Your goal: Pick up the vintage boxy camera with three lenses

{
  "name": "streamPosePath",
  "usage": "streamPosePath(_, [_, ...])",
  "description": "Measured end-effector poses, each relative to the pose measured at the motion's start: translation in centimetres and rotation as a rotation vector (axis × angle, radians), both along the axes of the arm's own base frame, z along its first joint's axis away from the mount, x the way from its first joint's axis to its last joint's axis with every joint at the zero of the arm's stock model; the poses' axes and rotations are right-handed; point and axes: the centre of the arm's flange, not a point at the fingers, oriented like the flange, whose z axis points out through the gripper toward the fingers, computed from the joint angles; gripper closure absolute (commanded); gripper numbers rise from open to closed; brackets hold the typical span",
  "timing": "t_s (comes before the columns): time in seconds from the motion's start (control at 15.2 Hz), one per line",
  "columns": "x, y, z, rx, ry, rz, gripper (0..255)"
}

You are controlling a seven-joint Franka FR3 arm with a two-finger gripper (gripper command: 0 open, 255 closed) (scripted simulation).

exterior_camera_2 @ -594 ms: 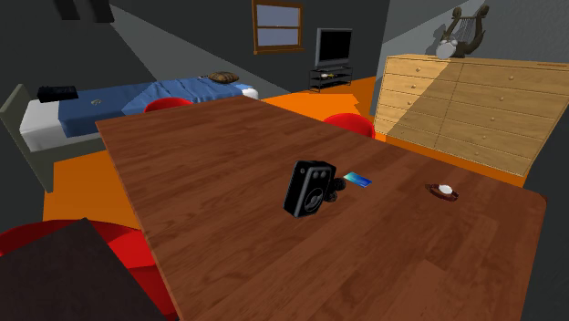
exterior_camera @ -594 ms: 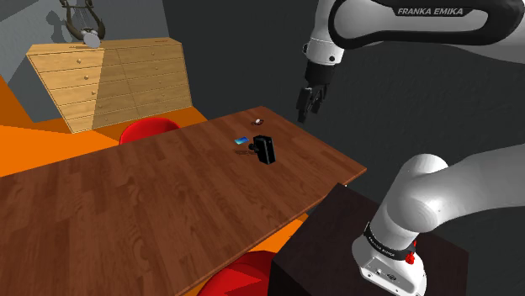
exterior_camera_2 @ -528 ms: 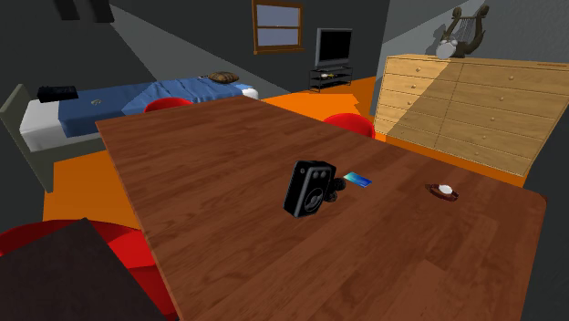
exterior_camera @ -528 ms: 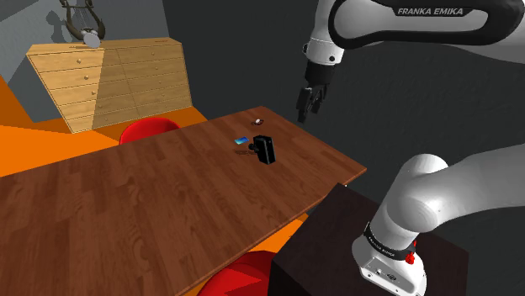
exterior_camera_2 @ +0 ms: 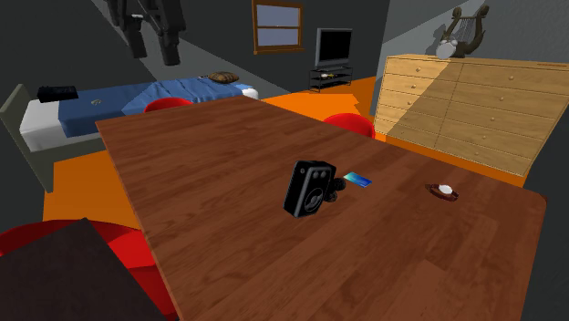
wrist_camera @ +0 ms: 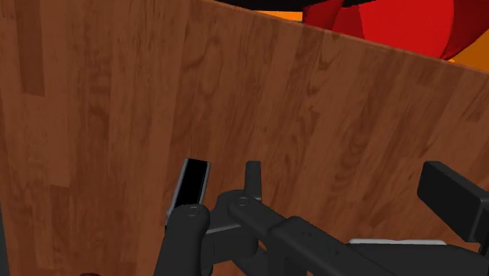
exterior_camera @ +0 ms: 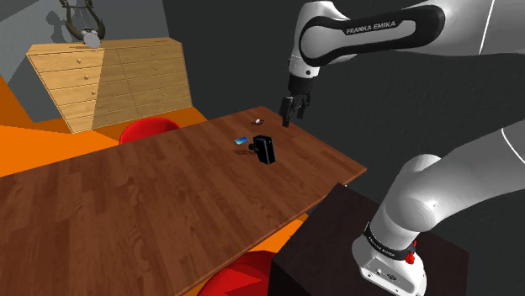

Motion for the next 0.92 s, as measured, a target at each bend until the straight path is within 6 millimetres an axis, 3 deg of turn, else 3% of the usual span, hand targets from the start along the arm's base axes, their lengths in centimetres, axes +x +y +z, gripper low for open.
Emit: streamPosePath(0.92, [14.2,-6.8,-10.9,0.014,0.033,-0.123,0])
